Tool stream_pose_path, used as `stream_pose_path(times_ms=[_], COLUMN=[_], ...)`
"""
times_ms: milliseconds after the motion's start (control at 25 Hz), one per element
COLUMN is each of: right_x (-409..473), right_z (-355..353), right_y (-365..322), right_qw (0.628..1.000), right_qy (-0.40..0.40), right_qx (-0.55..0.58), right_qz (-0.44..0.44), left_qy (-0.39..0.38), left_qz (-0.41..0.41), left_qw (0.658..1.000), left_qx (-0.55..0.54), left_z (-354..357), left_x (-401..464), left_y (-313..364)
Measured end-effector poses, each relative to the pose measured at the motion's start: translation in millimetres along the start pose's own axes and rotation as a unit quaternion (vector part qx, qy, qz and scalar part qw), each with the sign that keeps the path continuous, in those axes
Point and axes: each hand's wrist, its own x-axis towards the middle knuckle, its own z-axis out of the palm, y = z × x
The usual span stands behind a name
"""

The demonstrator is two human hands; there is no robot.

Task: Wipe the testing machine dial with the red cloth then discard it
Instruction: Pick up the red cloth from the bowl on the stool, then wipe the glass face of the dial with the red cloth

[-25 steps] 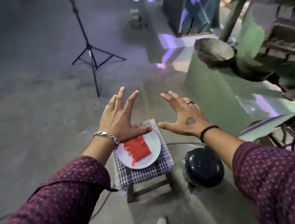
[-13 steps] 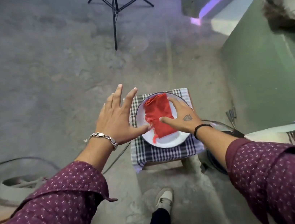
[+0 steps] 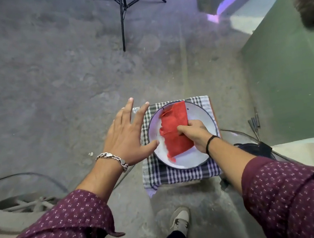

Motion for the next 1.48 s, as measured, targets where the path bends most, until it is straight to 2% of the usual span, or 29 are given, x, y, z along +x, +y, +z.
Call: stream_pose_path(times_ms=[280,560,680,880,1000,1240,1480], right_x=[-88,-204,-258,-357,-422,-560,-694], right_z=[-74,-227,-303,-431,-498,-622,-727], right_y=[-73,-128,-127,-98,-66,24,143], right_qw=[0.975,0.933,0.914,0.863,0.827,0.766,0.706], right_qy=[-0.044,0.021,0.083,0.184,0.215,0.296,0.387], right_qx=[0.198,0.311,0.343,0.402,0.424,0.435,0.429], right_qz=[-0.094,-0.178,-0.201,-0.245,-0.301,-0.368,-0.409], left_qy=[0.015,0.074,0.088,0.109,0.123,0.128,0.128], left_qz=[0.069,0.212,0.276,0.397,0.454,0.550,0.631], left_qw=[0.998,0.974,0.957,0.911,0.882,0.825,0.765], left_qx=[-0.001,0.009,0.011,0.016,0.007,0.003,-0.005], left_z=[-54,-142,-175,-207,-211,-199,-164], left_x=[23,38,34,-2,-39,-131,-248], left_y=[70,224,307,458,545,712,867])
